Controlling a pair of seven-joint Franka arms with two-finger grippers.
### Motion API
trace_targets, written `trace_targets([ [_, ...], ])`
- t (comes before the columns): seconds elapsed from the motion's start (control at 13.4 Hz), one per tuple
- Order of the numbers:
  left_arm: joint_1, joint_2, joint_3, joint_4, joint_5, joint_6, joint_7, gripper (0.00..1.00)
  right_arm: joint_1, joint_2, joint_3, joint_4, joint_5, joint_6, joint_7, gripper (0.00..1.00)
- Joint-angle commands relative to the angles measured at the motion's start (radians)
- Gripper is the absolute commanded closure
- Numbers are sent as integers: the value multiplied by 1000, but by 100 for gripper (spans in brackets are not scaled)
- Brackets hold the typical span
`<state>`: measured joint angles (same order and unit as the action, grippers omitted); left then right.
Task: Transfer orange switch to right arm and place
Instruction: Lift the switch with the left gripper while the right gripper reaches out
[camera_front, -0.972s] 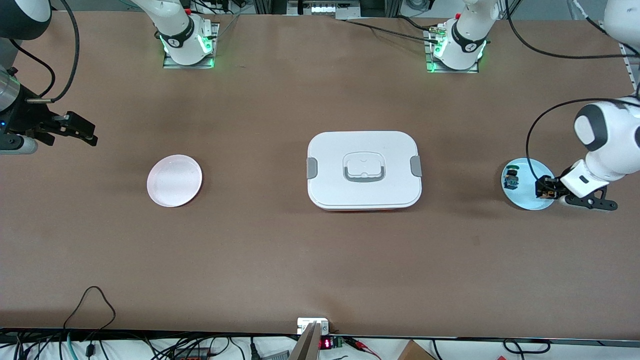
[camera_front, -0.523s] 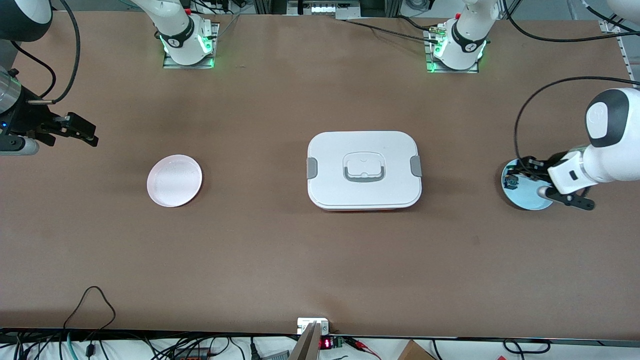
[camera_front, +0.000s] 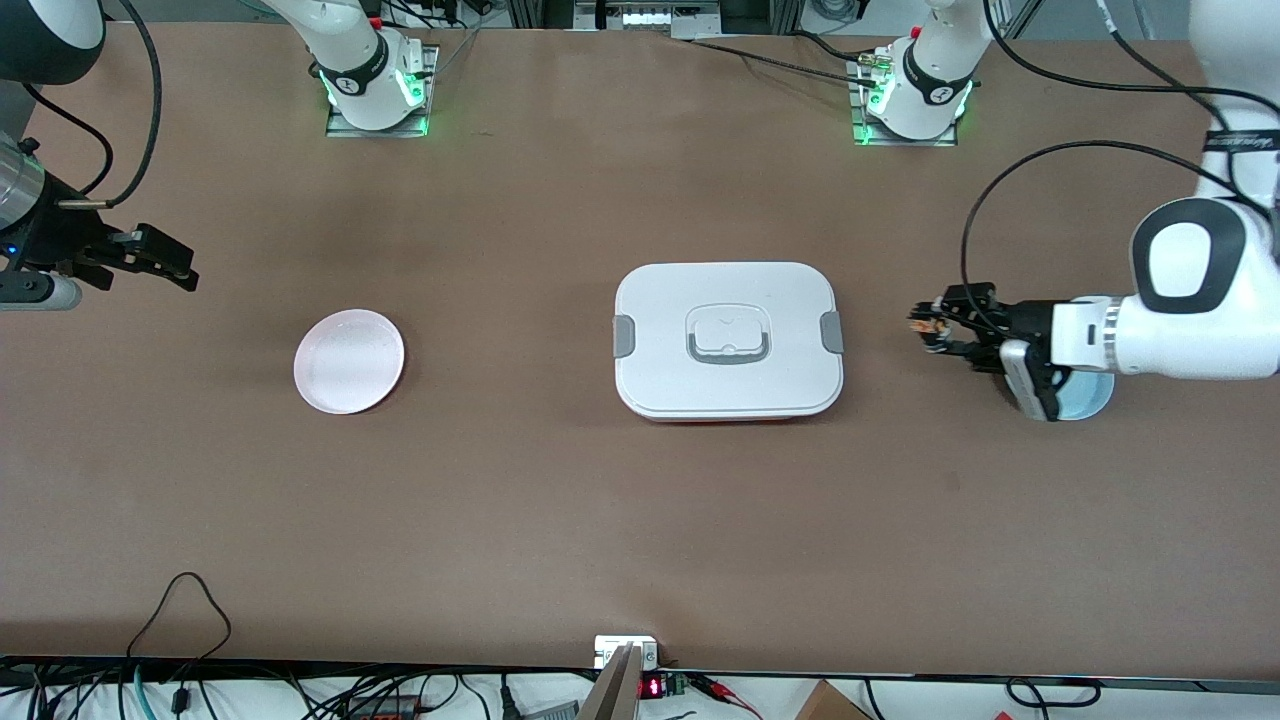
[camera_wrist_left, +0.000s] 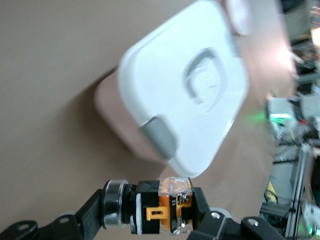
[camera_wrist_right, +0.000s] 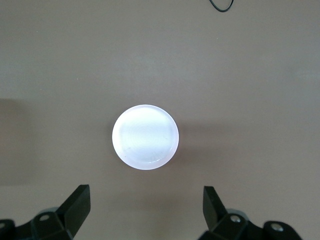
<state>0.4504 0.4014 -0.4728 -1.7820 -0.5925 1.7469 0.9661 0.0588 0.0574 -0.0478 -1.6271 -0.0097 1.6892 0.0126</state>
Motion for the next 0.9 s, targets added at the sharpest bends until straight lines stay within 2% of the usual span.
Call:
trace_targets([
  [0.0,5,24,-98,4,-139,43,271,88,1,2,2,12,43,-43,-11,0],
  [0.3,-25,47,-231,3,-366,158,582,90,1,-4,2,12,180,-86,-5,0],
  [0.37,-47,45,-247,3,-419,190,652,91,3,-4,2,12,212,-112,-6,0],
  [0.52,-87,37,-274,-23,-618,248,747,93,4,-4,2,13,307,-144,-10,0],
  [0.6,-102,37,-293,-33,-692,299,848,98,4,-4,3,12,353,-155,-11,0],
  [0.67,-142,46,-305,-37,-740,346,947,100,6,-2,9,13,420,-172,-11,0],
  [0.82,-232,70,-303,-43,-916,385,1078,100,13,2,11,9,515,-212,-11,0],
])
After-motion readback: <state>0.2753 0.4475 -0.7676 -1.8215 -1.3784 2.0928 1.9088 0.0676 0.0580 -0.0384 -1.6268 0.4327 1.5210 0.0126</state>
